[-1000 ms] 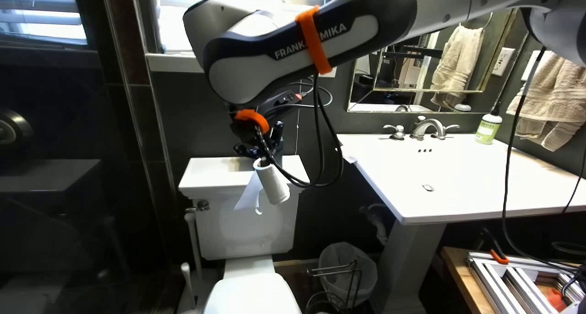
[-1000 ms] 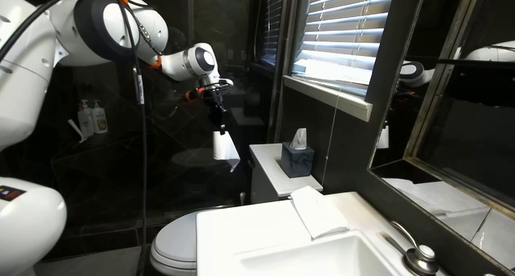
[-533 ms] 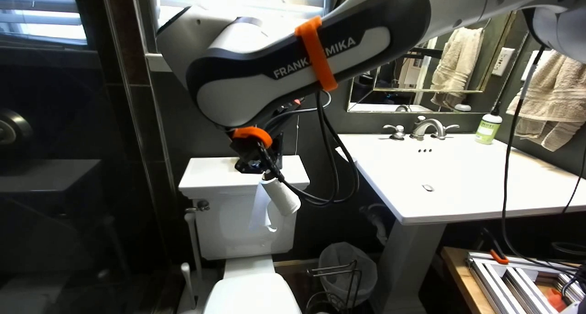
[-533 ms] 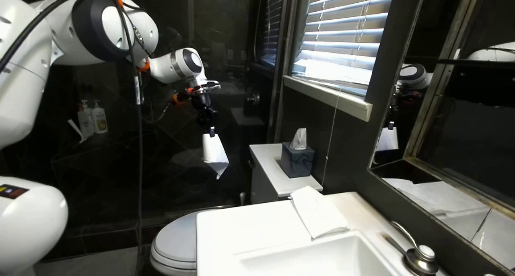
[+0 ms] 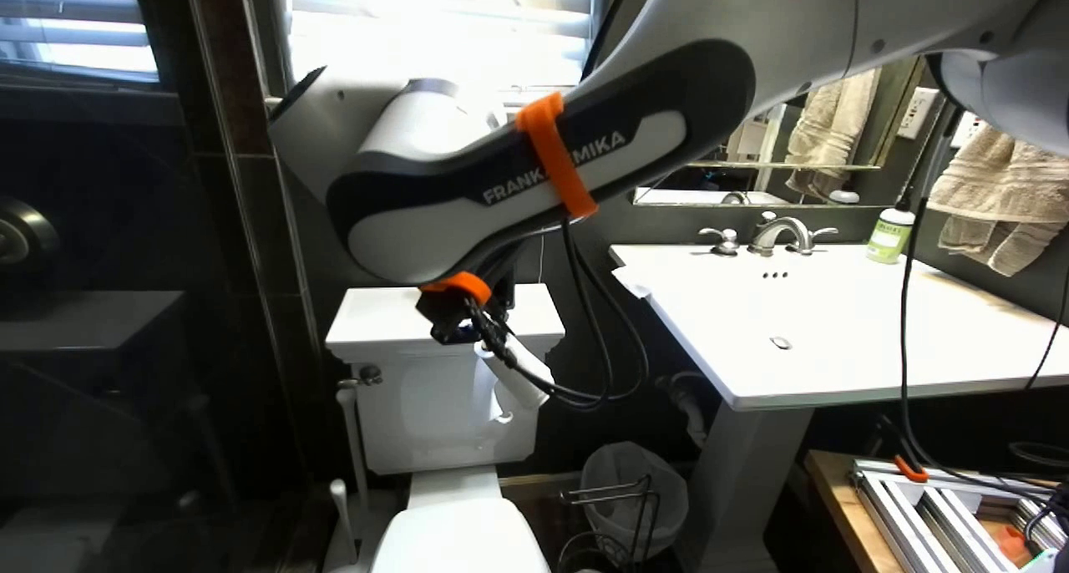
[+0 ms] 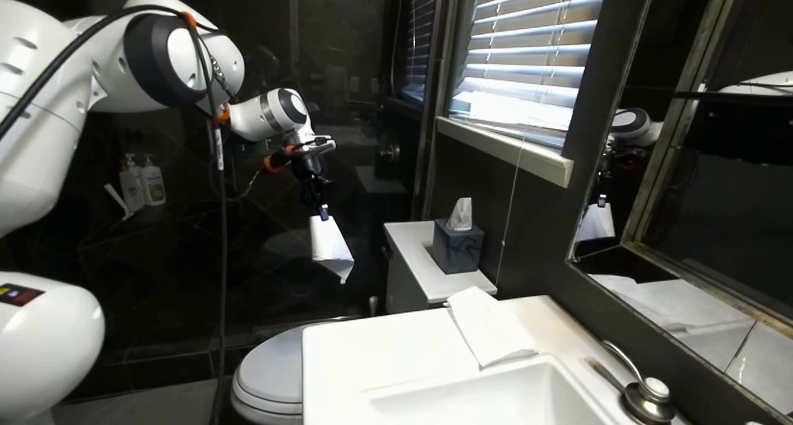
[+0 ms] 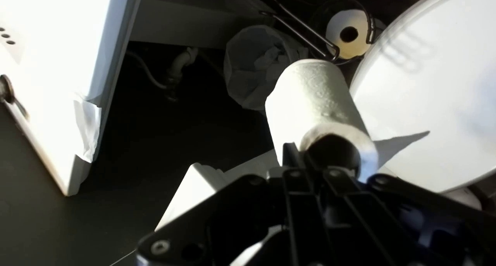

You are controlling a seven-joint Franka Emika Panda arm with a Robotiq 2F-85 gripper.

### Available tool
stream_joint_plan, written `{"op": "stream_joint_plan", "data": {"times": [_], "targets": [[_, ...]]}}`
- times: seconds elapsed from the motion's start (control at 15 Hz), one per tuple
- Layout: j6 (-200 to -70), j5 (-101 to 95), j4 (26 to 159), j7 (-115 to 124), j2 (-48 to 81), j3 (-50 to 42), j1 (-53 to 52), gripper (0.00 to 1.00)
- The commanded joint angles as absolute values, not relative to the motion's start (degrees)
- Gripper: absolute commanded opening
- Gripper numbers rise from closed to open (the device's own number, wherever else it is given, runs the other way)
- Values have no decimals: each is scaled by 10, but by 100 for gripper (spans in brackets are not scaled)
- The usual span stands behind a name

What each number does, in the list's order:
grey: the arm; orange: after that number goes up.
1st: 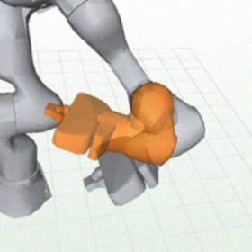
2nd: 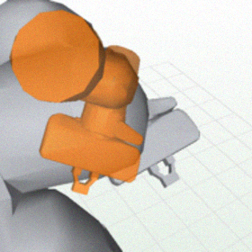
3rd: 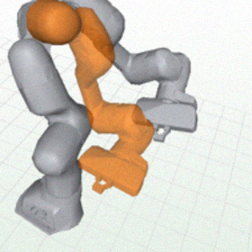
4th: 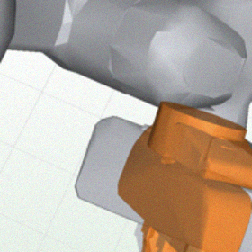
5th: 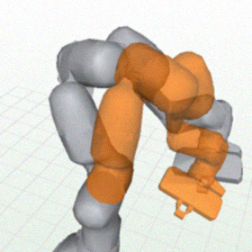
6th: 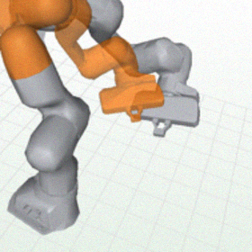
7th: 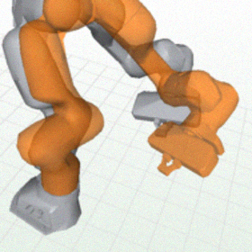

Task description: Put the tissue roll on the tissue holder

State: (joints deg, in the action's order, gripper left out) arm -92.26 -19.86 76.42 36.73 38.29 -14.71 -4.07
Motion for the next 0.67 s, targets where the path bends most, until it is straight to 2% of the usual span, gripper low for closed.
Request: {"op": "stream_joint_plan", "data": {"times": [0.0, 0.6], "targets": [[-875, -230, 680, 375, 477, -133, -57, 1], [-791, -239, 462, 361, 701, -142, -77, 1]]}}
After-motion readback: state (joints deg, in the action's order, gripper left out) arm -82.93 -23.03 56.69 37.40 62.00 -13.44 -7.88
